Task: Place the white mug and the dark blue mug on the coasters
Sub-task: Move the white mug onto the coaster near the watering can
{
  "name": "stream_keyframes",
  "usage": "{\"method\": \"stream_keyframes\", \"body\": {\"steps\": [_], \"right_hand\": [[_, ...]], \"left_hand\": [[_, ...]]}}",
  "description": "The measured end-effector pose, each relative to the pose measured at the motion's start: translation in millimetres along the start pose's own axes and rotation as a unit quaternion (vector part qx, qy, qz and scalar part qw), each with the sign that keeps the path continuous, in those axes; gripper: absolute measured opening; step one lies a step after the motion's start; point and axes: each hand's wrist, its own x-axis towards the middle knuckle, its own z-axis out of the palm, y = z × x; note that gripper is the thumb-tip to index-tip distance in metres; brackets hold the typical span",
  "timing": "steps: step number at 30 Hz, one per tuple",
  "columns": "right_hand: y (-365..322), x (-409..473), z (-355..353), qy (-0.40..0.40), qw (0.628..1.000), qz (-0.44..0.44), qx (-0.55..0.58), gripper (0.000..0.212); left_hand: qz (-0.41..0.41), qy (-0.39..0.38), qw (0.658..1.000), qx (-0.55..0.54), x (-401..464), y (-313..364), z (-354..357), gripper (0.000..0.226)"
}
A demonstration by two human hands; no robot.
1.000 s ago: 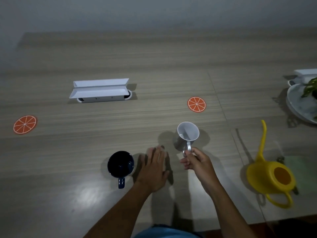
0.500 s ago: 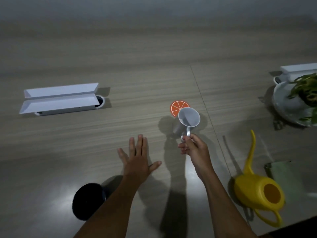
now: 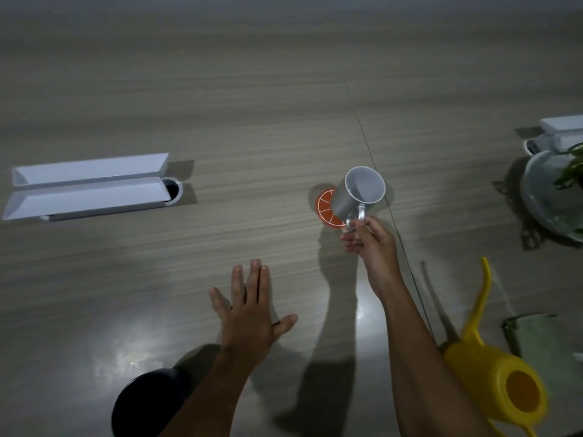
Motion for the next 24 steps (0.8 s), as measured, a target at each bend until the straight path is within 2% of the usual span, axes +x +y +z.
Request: {"method": "stream_keyframes", "body": {"steps": [12, 24], "right_hand": [[9.7, 15.5, 3.6, -0.018, 1.0, 0.009, -0.023, 0.02], [19.1, 16.7, 3.7, -0.003, 0.999, 0.01, -0.036, 0.019]], "left_hand": [[-0.004, 0.001, 1.0, 0.003, 0.2, 0.7, -0.1, 0.109], [-0.005, 0.004, 1.0, -0.004, 0.2, 0.1, 1.7, 0.109]]}}
